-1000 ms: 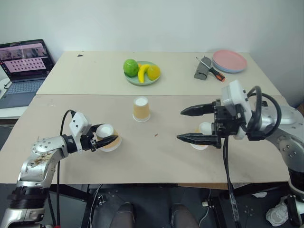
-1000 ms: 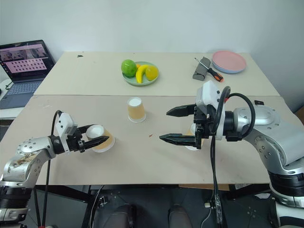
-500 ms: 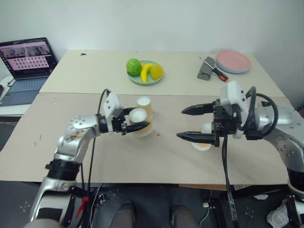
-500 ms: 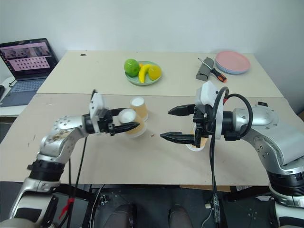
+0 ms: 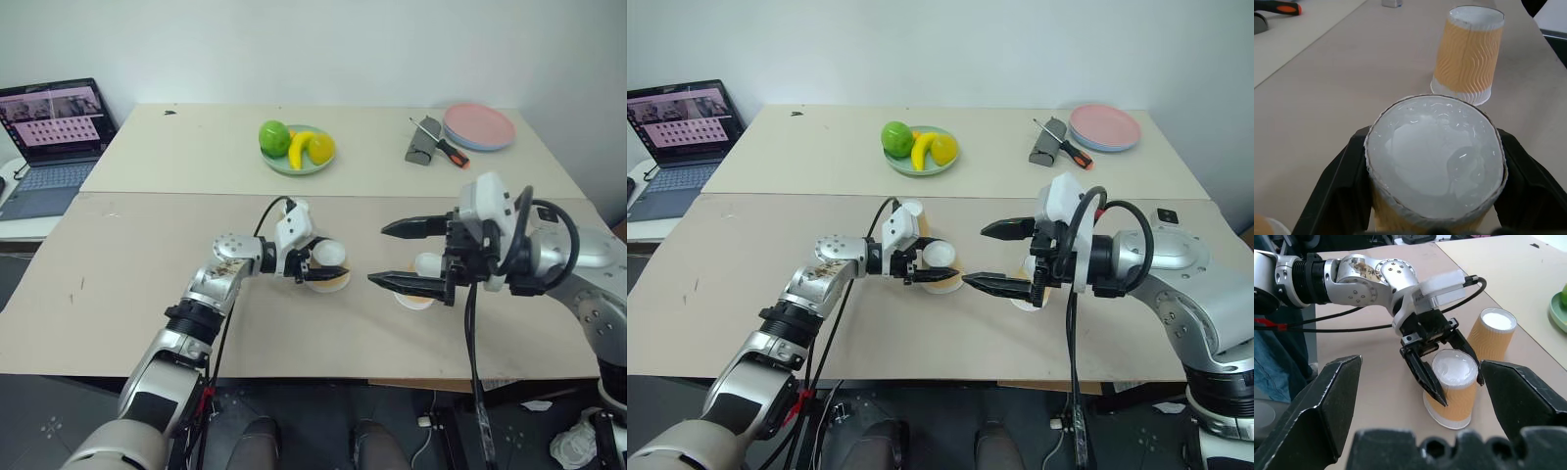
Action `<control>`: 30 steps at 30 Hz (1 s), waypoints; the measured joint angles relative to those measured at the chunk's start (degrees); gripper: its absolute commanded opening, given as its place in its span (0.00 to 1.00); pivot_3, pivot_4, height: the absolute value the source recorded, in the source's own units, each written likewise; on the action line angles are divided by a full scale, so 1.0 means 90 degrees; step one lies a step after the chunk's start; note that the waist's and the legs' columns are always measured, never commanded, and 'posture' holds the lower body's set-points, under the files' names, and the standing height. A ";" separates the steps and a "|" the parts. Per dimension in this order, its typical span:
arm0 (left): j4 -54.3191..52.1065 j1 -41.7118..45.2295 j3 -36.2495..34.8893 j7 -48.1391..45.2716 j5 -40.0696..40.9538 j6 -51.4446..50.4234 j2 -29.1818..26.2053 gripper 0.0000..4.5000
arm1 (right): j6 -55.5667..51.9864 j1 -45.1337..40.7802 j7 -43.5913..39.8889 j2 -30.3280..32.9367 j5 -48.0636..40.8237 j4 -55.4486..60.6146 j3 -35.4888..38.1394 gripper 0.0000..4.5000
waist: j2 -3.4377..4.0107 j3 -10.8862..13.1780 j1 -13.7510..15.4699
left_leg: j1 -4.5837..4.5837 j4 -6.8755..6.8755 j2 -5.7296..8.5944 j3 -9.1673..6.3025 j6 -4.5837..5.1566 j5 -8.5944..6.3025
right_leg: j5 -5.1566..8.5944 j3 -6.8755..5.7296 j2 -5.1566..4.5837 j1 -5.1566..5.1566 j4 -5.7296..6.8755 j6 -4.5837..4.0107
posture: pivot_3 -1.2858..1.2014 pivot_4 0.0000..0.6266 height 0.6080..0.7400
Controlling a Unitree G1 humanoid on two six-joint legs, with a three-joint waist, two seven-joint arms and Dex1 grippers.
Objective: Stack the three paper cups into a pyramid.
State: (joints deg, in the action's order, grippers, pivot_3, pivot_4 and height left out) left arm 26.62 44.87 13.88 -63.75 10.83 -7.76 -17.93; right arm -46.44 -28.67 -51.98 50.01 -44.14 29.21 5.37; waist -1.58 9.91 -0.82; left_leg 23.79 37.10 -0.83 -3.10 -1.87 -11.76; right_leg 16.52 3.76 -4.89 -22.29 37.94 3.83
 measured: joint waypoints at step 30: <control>-0.3590 -0.0793 -0.2312 0.3310 0.0831 -0.2478 -0.0107 0.98 | 0.0001 -0.0003 -0.0094 -0.0020 0.0010 -0.0155 -0.0035 1.00 | -0.0001 0.0000 0.0017 | -0.0003 0.0016 0.0002 -0.0005 0.0003 -0.0002 | 0.0000 -0.0001 -0.0006 0.0012 0.0000 0.0002 | 0.52 0.24 1.00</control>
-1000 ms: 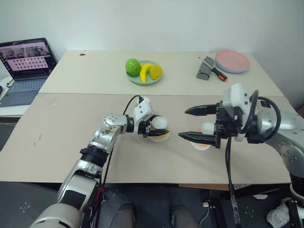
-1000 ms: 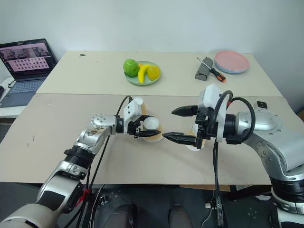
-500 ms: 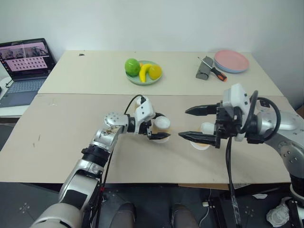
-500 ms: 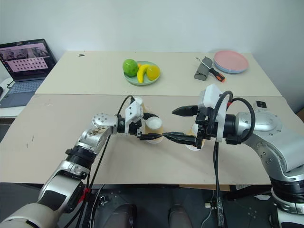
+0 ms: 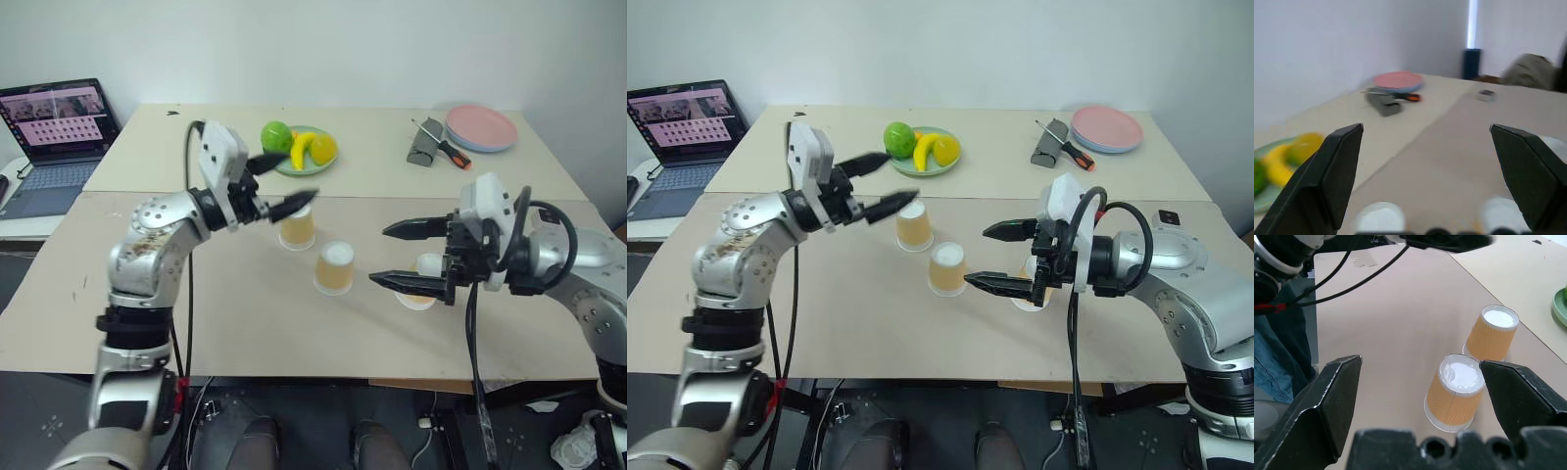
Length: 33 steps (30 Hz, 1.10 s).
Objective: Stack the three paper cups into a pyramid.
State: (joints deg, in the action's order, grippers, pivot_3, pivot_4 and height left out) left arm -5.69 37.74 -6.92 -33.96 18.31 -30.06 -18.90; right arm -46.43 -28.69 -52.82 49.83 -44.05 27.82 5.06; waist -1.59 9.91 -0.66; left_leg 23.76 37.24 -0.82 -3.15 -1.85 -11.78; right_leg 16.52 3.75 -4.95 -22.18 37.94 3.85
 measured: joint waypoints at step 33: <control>0.2218 0.0043 0.0855 0.1658 -0.1029 0.1062 0.1255 0.98 | 0.0000 0.0126 0.0193 -0.0089 -0.0006 0.0116 -0.0015 1.00 | -0.0003 0.0002 -0.0003 | 0.0006 -0.0002 0.0004 -0.0001 0.0000 0.0000 | 0.0000 -0.0001 0.0001 -0.0009 0.0002 -0.0001 | 0.52 0.24 1.00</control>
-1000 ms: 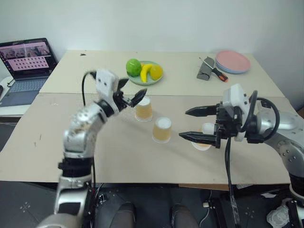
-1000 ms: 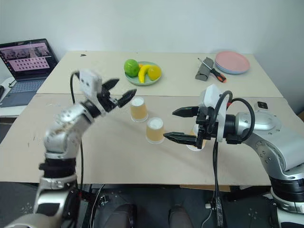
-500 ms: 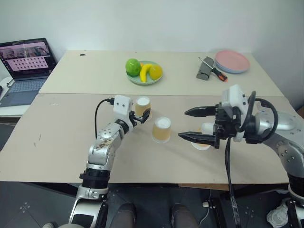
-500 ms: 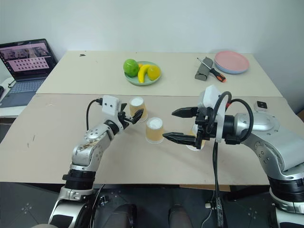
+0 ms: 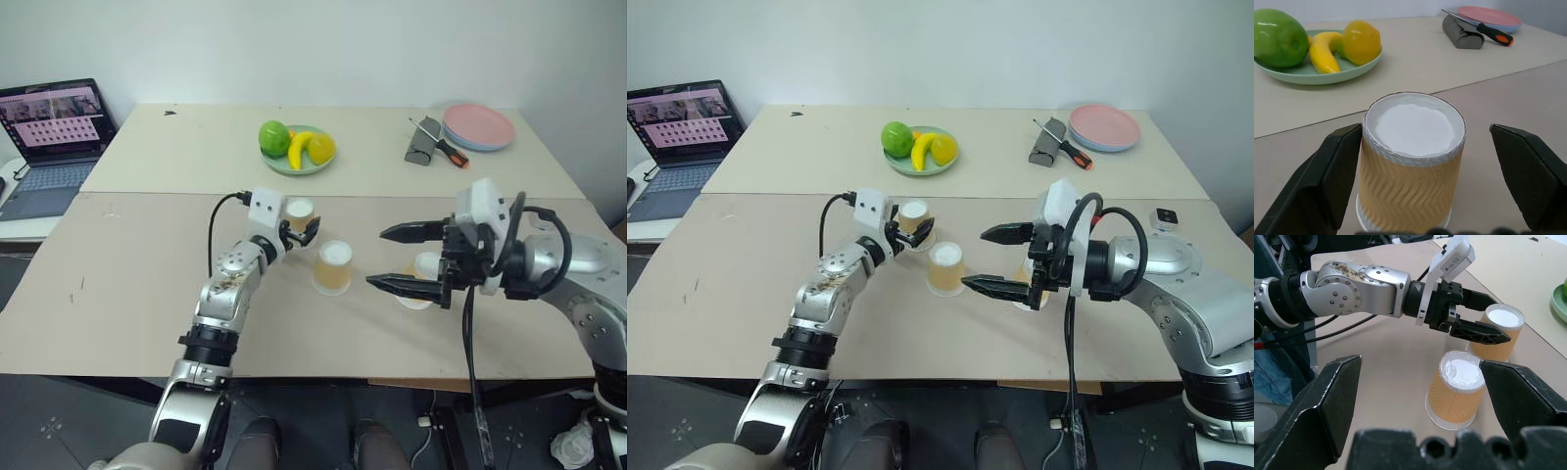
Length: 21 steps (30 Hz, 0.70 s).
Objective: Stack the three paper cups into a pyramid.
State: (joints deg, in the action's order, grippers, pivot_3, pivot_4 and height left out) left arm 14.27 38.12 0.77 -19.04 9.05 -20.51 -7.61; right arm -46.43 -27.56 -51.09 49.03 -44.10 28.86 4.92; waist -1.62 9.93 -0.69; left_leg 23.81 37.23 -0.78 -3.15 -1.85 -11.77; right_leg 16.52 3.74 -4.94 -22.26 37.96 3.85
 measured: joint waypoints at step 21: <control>0.1902 0.0780 -0.0010 -0.0279 -0.0262 0.1141 -0.0218 0.87 | 0.0001 0.0002 0.0009 -0.0053 0.0010 -0.0006 0.0000 1.00 | 0.0000 0.0000 -0.0003 | 0.0001 -0.0002 0.0001 0.0000 0.0000 0.0000 | 0.0000 0.0000 0.0000 -0.0001 0.0000 0.0000 | 0.52 0.24 1.00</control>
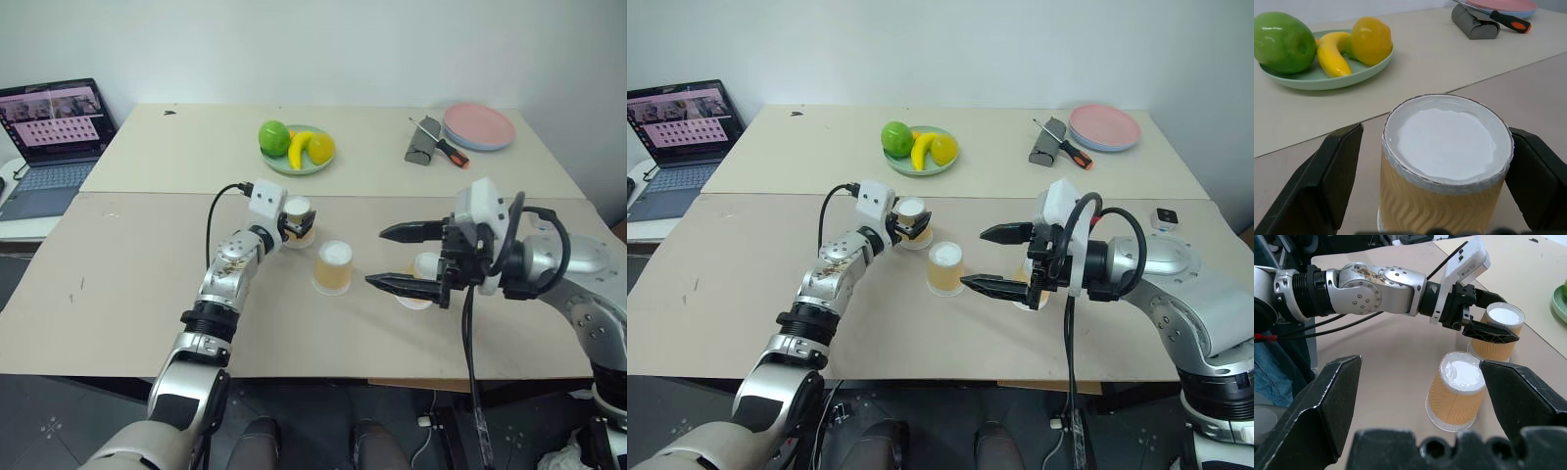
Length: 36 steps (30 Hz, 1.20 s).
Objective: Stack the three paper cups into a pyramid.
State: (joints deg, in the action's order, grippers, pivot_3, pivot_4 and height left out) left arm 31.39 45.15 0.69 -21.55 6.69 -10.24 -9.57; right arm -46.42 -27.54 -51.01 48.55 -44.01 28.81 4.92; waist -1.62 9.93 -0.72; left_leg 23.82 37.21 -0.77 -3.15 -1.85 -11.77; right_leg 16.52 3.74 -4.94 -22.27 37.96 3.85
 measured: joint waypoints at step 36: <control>-0.2823 -0.1778 -0.0256 -0.4140 0.2013 -0.1497 -0.2554 0.58 | 0.0067 0.0191 0.0058 -0.0153 0.0256 -0.0114 -0.0064 1.00 | 0.0002 0.0000 -0.0027 | -0.0006 -0.0012 -0.0006 0.0002 -0.0002 0.0001 | 0.0000 0.0000 0.0002 -0.0002 0.0002 0.0000 | 0.52 0.24 1.00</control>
State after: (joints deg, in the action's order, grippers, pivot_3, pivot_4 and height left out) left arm 5.98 29.15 -1.62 -58.81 24.81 -23.71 -32.55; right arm -45.82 -25.82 -50.48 47.18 -41.71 27.78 4.35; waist -1.60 9.92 -0.96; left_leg 23.77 37.10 -0.83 -3.14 -1.87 -11.76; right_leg 16.52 3.74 -4.93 -22.28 37.97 3.85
